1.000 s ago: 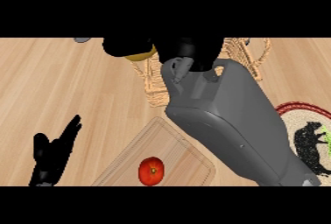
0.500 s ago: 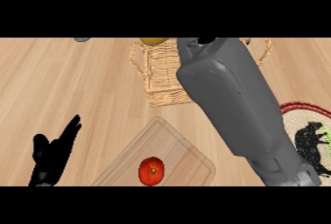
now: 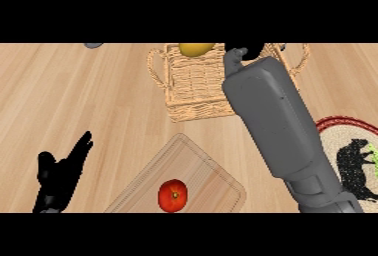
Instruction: Pick the lemon from the placemat and place it in the basket
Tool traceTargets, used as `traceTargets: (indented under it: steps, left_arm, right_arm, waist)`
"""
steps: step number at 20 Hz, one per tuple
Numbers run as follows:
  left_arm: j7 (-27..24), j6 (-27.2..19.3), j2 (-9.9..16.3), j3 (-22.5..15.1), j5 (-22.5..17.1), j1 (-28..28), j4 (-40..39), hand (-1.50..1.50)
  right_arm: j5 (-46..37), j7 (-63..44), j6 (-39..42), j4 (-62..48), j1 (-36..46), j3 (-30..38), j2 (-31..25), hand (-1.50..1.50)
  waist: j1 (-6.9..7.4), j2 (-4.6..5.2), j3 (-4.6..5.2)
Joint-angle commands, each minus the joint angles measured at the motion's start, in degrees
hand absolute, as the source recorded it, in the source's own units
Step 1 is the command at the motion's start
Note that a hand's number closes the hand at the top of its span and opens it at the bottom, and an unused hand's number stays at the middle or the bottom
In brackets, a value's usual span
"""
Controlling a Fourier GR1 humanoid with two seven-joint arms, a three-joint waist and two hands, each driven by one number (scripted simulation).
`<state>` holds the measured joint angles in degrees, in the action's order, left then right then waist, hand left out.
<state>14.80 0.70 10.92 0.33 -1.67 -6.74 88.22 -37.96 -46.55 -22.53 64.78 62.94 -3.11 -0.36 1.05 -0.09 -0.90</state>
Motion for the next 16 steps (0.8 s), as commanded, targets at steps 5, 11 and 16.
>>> traceTargets:
  steps: [5,11,16]
  left_arm:
    - [3.73,-1.22,-1.43,-0.82,1.18,-1.52,-3.03,0.0]
    - [1.9,-0.21,-1.09,1.14,0.11,-0.87,-5.66,0.0]
    - [2.33,0.47,-0.66,2.16,-0.47,-0.37,-6.07,0.0]
  right_arm:
    - [-7.82,-2.04,-2.26,-9.02,-0.74,-0.77,-3.57,1.5]
    - [-6.31,4.02,5.36,-6.47,-3.61,-2.63,-7.6,-1.5]
    - [-5.48,7.55,3.61,-2.22,-7.17,-2.13,-7.92,-1.5]
  waist:
    - [-0.54,0.27,0.96]
    - [-1.13,0.12,0.94]
    - [-1.52,0.0,0.93]
